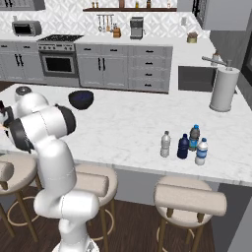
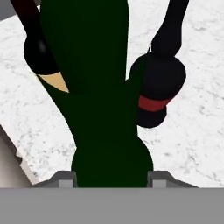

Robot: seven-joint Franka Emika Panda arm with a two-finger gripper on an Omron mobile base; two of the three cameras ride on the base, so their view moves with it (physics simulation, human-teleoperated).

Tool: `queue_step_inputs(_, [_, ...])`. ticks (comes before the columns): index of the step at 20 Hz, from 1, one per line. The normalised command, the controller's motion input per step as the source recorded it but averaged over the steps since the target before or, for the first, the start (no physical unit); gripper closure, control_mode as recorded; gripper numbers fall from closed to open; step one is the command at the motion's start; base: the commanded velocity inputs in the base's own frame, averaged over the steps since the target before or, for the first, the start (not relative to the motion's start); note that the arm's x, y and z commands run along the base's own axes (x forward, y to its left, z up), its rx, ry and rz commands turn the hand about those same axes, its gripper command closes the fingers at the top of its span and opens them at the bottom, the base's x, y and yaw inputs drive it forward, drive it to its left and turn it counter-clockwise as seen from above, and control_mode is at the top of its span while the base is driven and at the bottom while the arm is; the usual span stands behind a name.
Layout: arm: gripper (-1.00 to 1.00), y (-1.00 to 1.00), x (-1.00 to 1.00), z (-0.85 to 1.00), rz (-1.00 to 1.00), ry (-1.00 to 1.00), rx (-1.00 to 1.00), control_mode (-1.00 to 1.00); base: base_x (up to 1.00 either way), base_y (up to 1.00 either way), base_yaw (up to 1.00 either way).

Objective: Move the plastic bottles in the middle to the plastics group, and the glass bottles in the middle to the glass group.

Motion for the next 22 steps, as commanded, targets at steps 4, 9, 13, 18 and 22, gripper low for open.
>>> queue_step_inputs(4, [1.0, 0.32, 0.14, -0.18, 0.01, -0.05, 0.0, -1.0, 0.0, 0.0, 0.0])
queue_step_inputs(9, [1.0, 0.29, 0.09, -0.06, 0.01, -0.02, 0.0, -1.0, 0.0, 0.0, 0.0])
queue_step_inputs(13, [1.0, 0.14, 0.06, 0.0, 0.0, 0.0, 0.0, -1.0, 0.0, 0.0, 0.0])
queue_step_inputs(18, [1.0, 0.0, 0.09, 0.0, 0.0, 0.0, 0.0, -1.0, 0.0, 0.0, 0.0])
queue_step_inputs(22, [1.0, 0.0, 0.14, -0.01, 0.0, 0.0, 0.0, -1.0, 0.0, 0.0, 0.0])
